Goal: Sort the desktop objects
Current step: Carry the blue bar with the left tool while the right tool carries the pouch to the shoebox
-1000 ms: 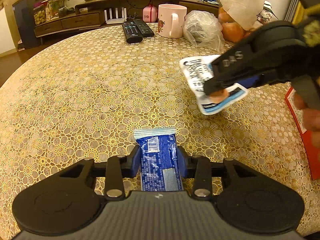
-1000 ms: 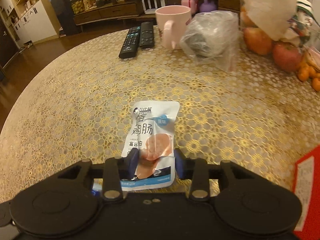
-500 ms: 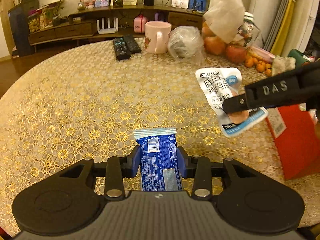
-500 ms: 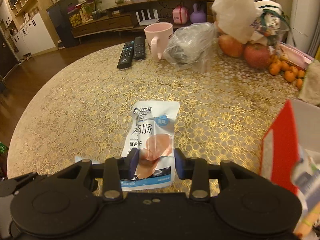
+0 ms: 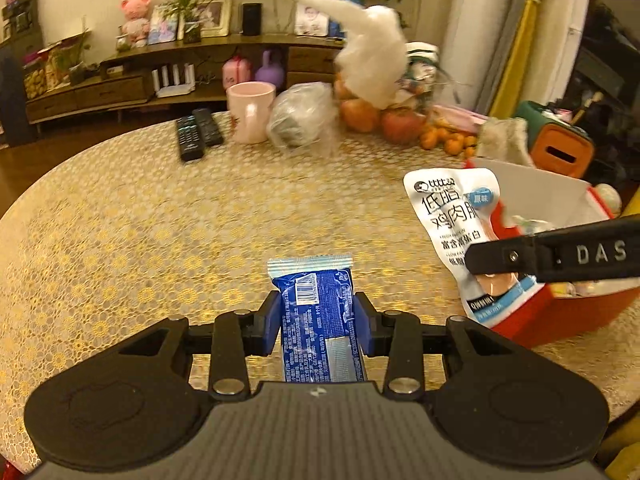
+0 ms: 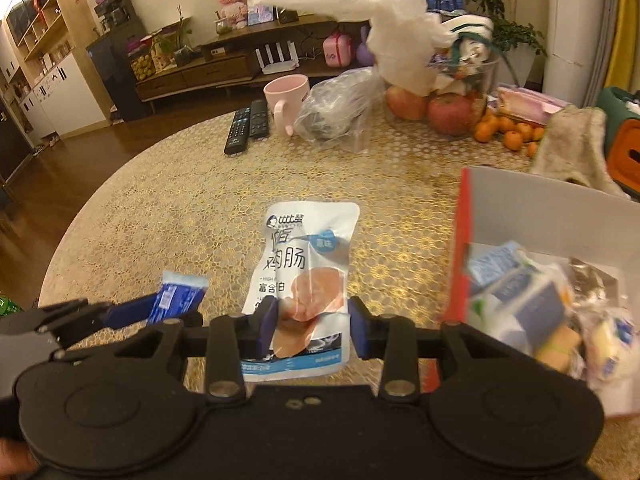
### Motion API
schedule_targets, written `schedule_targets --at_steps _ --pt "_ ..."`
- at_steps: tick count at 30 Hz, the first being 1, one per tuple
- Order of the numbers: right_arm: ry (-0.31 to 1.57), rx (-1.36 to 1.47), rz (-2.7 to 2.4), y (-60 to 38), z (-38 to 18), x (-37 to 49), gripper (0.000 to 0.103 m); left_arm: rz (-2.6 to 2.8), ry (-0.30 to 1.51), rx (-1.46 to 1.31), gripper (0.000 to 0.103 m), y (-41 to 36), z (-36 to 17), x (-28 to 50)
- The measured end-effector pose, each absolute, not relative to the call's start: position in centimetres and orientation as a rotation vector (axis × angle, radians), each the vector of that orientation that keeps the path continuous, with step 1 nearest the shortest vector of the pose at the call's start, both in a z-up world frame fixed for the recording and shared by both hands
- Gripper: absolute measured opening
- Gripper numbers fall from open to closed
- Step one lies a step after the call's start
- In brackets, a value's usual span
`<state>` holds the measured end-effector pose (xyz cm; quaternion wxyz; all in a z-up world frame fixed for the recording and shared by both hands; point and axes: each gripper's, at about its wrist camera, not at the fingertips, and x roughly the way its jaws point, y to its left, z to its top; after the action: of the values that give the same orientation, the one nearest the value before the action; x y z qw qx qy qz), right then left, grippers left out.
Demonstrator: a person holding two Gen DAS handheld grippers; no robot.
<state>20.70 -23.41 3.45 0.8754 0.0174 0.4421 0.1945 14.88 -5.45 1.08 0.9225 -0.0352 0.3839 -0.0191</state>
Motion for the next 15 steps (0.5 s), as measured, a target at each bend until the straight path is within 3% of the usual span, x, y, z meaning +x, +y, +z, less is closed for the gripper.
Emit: schedule_targets --at_steps 15 --pt "0.874 0.103 0.342 -31.8 5.1 15.8 0.036 -0.179 0.777 0.0 0.037 -12.9 3.5 14.3"
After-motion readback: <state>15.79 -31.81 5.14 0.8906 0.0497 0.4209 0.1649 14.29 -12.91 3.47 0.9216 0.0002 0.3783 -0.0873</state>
